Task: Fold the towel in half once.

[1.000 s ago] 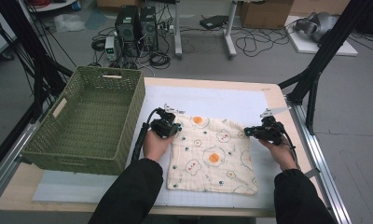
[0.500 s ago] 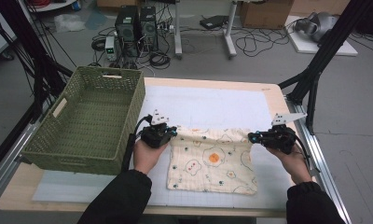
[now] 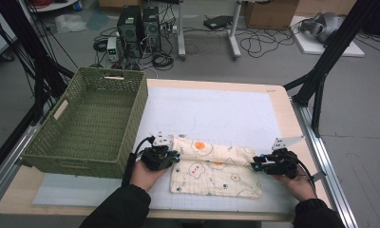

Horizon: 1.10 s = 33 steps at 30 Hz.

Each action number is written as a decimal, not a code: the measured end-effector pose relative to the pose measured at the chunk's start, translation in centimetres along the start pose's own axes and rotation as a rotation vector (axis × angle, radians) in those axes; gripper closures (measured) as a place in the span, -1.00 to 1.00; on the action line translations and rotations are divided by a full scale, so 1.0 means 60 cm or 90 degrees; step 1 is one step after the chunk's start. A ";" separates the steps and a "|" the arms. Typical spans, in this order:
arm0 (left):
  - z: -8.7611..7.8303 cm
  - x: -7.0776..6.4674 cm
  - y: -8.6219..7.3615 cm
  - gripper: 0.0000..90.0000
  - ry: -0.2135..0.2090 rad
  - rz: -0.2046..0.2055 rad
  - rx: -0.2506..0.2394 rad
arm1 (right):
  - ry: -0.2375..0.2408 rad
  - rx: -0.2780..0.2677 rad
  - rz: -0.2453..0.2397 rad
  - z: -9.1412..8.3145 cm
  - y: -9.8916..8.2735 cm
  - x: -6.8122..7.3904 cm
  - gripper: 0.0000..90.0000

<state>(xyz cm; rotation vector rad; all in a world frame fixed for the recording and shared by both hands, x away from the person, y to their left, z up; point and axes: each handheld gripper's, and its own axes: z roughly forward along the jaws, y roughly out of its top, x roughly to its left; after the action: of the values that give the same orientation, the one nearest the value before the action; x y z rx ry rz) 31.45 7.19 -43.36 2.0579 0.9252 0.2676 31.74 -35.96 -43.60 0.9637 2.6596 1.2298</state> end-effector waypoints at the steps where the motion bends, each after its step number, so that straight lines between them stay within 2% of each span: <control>1: -0.003 0.000 0.001 0.58 0.001 -0.003 -0.008 | 0.000 -0.015 -0.006 -0.005 0.001 0.001 0.27; 3: -0.010 0.001 0.007 0.43 0.000 -0.007 -0.021 | -0.013 -0.034 -0.004 -0.016 0.007 0.000 0.12; 7: -0.012 0.009 0.025 0.36 0.020 -0.022 -0.044 | -0.032 -0.051 0.000 -0.027 0.029 -0.007 0.06; 9: -0.004 0.016 0.031 0.36 0.027 -0.046 -0.060 | -0.035 -0.058 0.008 -0.023 0.041 -0.013 0.07; 12: 0.016 0.028 0.034 0.42 0.018 -0.074 -0.059 | -0.031 -0.052 0.003 -0.004 0.050 -0.020 0.13; 14: 0.032 0.032 0.035 0.44 0.015 -0.085 -0.044 | -0.021 -0.032 0.002 0.013 0.053 -0.023 0.21; 16: 0.043 0.034 0.034 0.48 0.002 -0.100 -0.042 | -0.017 -0.005 0.001 0.027 0.053 -0.025 0.28; 18: 0.050 0.032 0.033 0.69 0.016 -0.094 -0.036 | -0.016 0.003 0.009 0.034 0.051 -0.026 0.52; 20: 0.055 0.031 0.032 0.92 0.016 -0.091 -0.019 | -0.007 0.003 0.022 0.036 0.048 -0.028 0.71; 22: 0.056 0.029 0.032 0.98 0.019 -0.087 -0.012 | -0.001 0.010 0.015 0.038 0.047 -0.027 0.86; 28: 0.041 0.023 0.036 0.99 0.026 -0.081 -0.033 | -0.009 0.002 0.005 0.027 0.051 -0.021 0.90; 33: 0.023 0.019 0.040 1.00 0.026 -0.067 -0.050 | -0.012 -0.021 -0.009 0.008 0.057 -0.011 0.90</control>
<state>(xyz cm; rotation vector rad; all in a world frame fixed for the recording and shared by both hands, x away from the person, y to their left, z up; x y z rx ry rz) 34.17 6.27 -42.54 1.9324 1.0283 0.2861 34.15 -34.34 -41.68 0.9445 2.6188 1.2519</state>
